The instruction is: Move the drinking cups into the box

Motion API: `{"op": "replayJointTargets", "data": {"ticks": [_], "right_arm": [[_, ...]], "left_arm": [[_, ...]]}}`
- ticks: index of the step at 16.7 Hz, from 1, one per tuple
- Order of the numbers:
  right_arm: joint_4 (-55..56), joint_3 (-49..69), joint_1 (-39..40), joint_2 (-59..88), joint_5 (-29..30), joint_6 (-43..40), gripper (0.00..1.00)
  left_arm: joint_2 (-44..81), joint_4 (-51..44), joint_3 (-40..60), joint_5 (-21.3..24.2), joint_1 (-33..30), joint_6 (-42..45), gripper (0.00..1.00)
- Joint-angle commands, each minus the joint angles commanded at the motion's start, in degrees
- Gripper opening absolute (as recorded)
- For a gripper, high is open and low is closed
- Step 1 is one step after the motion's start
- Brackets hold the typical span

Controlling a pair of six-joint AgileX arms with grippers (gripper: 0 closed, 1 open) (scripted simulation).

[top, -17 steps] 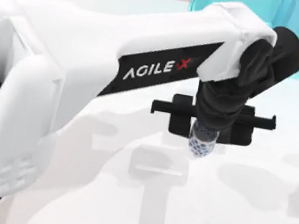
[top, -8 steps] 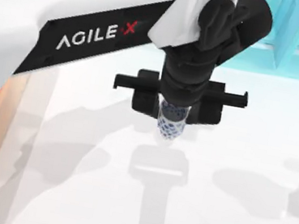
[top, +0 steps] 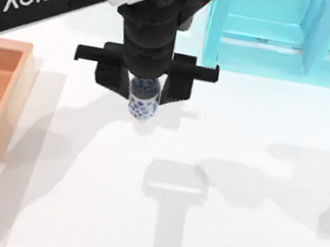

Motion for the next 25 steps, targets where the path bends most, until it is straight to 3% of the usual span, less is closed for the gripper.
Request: {"op": "replayJointTargets", "data": {"ticks": [11,14,17,25], "right_arm": [[0.0,0.0,0.0,0.0,0.0,0.0,1.00],[0.0,0.0,0.0,0.0,0.0,0.0,1.00],[0.0,0.0,0.0,0.0,0.0,0.0,1.00],[0.0,0.0,0.0,0.0,0.0,0.0,1.00]], "left_arm": [[-18.0,0.4,-16.8,7.3,42.3,41.0,0.00],[-21.9,0.6,-20.5,8.7,50.9,49.6,0.00],[-23.9,0.9,-22.4,9.3,54.6,53.1,0.00],[-23.0,4.8,-25.9,9.2,54.4,53.1,0.00]]}}
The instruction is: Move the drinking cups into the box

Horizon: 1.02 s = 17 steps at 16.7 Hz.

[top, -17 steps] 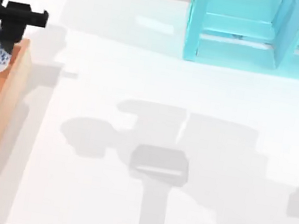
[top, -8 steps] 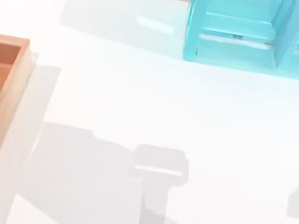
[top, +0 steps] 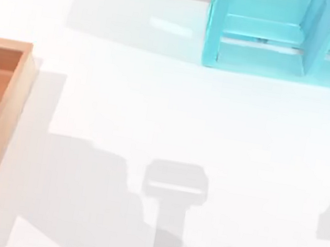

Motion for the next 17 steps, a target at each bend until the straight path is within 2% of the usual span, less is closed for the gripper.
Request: {"op": "replayJointTargets", "data": {"ticks": [5,10,17], "right_arm": [[0.0,0.0,0.0,0.0,0.0,0.0,1.00],[0.0,0.0,0.0,0.0,0.0,0.0,1.00],[0.0,0.0,0.0,0.0,0.0,0.0,1.00]], "left_arm": [[1.6,9.5,-7.0,0.0,0.0,-0.1,0.00],[2.1,10.6,-8.0,0.1,0.0,-0.1,0.00],[2.1,10.6,-8.0,0.1,0.0,-0.1,0.53]]}}
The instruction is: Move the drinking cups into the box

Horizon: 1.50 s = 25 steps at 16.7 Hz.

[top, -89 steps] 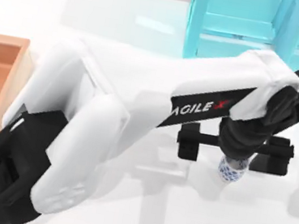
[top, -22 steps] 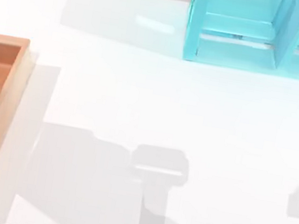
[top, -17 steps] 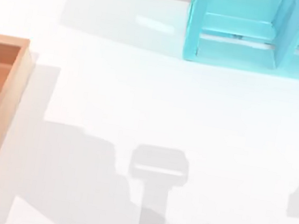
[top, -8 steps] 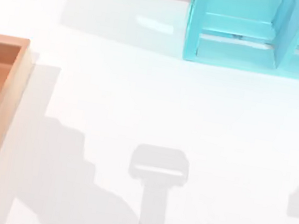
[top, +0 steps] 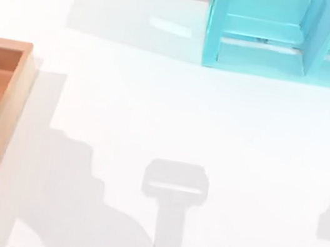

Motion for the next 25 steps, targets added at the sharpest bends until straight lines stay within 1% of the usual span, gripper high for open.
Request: {"op": "replayJointTargets", "data": {"ticks": [6,7,17,20,25], "right_arm": [[0.0,0.0,0.0,0.0,0.0,0.0,1.00],[0.0,0.0,0.0,0.0,0.0,0.0,1.00],[0.0,0.0,0.0,0.0,0.0,0.0,1.00],[0.0,0.0,0.0,0.0,0.0,0.0,1.00],[0.0,0.0,0.0,0.0,0.0,0.0,1.00]], "left_arm": [[0.0,0.0,0.0,0.0,0.0,0.0,0.98],[0.0,0.0,0.0,0.0,0.0,0.0,1.00],[0.0,-0.9,0.9,0.1,0.0,0.0,1.00],[0.2,-6.2,6.4,0.2,0.0,-0.1,1.00],[0.1,-18.6,18.5,0.0,-0.1,-0.2,1.00]]}}
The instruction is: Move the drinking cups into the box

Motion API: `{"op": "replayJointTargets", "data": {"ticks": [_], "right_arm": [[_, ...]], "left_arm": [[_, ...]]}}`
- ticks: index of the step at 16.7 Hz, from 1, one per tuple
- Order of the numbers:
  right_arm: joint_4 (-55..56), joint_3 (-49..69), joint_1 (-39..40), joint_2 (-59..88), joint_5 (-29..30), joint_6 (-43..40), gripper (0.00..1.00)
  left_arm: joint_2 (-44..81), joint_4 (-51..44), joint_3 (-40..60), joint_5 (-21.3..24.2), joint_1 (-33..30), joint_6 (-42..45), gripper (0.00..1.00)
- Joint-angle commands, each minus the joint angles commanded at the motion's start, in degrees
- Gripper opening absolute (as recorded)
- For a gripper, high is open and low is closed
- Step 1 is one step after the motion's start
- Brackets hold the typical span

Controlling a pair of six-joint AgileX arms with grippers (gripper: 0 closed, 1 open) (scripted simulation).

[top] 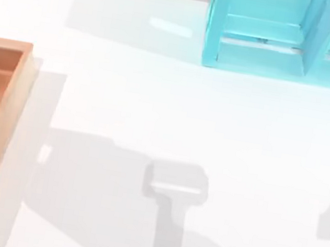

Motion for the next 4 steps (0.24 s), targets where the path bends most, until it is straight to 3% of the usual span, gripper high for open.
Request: {"op": "replayJointTargets", "data": {"ticks": [4], "right_arm": [[0.0,0.0,0.0,0.0,0.0,0.0,1.00]], "left_arm": [[-0.3,-4.2,4.1,0.0,-0.1,-0.1,1.00]]}}
